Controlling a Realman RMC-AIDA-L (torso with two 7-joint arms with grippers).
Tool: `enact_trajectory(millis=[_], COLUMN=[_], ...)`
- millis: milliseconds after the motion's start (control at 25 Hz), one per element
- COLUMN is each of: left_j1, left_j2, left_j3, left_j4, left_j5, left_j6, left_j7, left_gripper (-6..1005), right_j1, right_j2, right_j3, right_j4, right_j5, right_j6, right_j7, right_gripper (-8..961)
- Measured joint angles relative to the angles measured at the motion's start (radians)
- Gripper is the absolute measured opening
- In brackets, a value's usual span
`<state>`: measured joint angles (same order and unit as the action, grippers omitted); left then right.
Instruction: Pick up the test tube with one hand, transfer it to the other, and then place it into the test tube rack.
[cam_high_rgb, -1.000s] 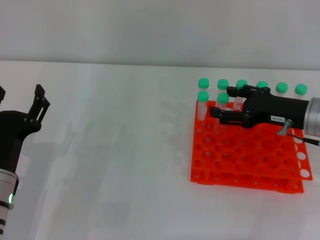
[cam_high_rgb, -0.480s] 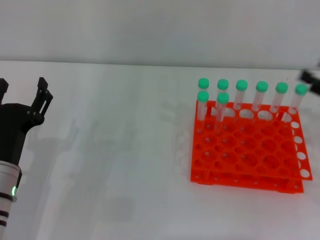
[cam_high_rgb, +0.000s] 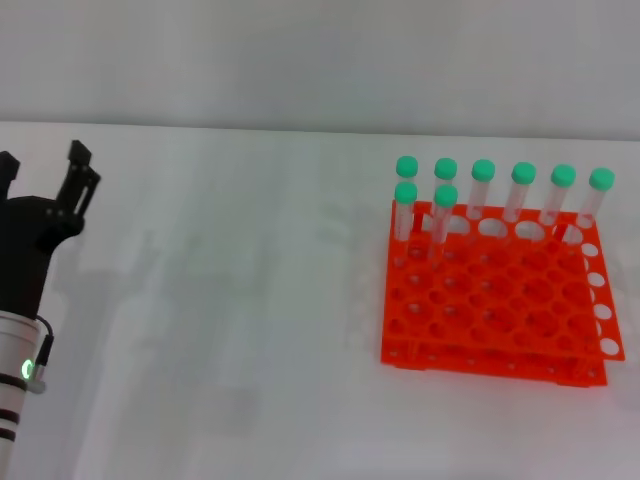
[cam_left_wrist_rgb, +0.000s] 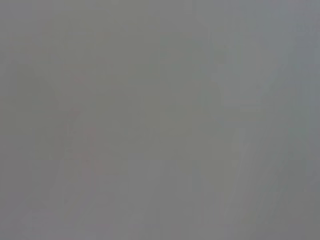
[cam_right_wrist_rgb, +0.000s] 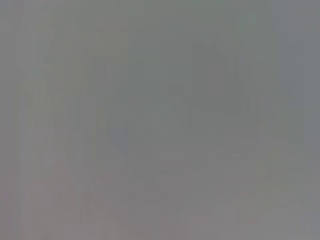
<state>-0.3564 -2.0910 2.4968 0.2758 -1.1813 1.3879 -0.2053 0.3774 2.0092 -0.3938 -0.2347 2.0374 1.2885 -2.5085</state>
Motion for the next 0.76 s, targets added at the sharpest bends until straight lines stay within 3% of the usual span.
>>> enact_trajectory(millis=[760], left_j1=[-0.064], left_j2=[0.000], left_j3=[-0.034], left_j4=[-0.004], left_j5=[-0.002], left_j6=[-0.126], left_j7=[-0.026], left_gripper=[883], right_j1=[-0.004], right_j2=[0.003], right_j3=[0.006], right_j4=[0.041], right_j5=[0.008], right_j6=[-0.045], right_j7=[-0.036], right_gripper=[844])
